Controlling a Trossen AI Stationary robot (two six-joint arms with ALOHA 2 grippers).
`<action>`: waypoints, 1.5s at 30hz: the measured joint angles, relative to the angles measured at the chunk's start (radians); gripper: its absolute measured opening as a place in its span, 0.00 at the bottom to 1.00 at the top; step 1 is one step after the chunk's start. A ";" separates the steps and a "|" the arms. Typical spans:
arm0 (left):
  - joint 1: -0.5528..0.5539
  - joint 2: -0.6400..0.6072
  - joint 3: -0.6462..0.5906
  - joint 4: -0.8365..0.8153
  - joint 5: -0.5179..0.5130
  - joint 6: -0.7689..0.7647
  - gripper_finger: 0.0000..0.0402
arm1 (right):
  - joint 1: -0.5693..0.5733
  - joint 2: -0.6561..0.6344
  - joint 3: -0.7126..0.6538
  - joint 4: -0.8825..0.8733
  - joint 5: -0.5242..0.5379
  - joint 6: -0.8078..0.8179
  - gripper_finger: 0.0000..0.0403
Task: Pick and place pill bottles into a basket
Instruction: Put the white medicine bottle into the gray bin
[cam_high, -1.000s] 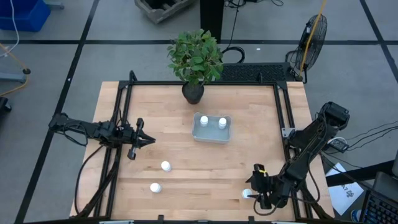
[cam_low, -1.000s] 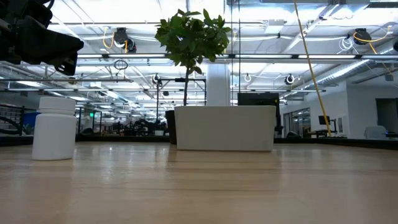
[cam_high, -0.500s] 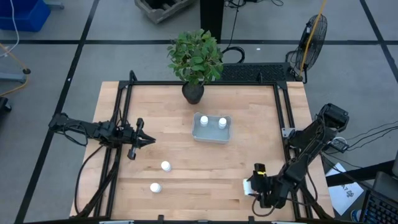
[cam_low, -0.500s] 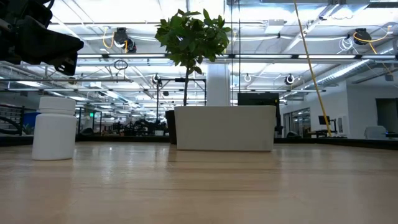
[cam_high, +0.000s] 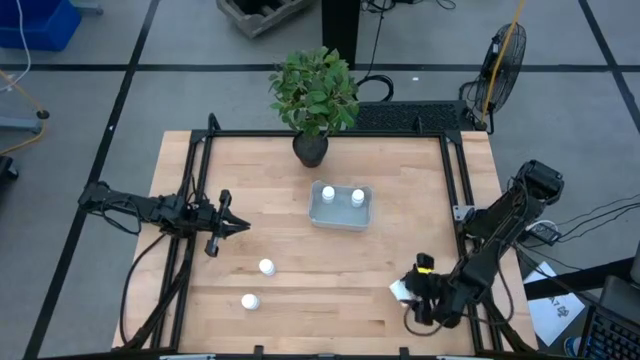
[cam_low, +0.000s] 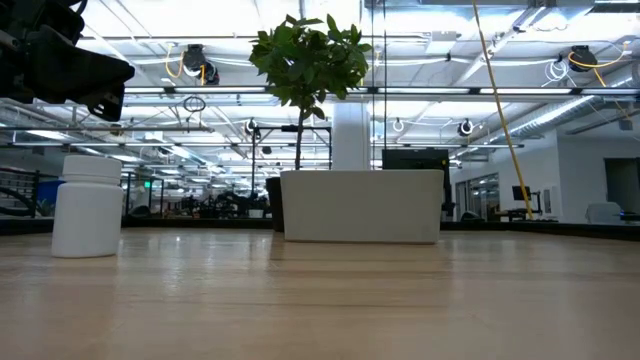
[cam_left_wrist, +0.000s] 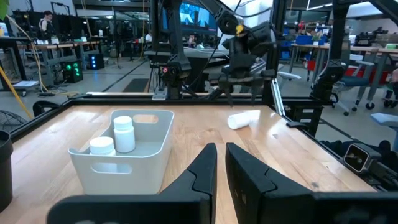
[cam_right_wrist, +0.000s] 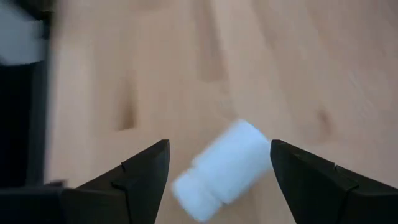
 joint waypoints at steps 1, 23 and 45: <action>0.000 0.000 0.000 0.000 0.000 0.000 0.09 | -0.003 0.007 -0.012 0.003 -0.018 0.047 0.67; 0.000 0.000 0.000 0.000 0.000 0.000 0.09 | -0.046 0.164 -0.088 0.110 -0.303 0.159 0.65; 0.000 0.000 0.000 0.000 0.000 0.006 0.09 | -0.159 0.160 -0.091 0.243 -0.262 -0.147 0.41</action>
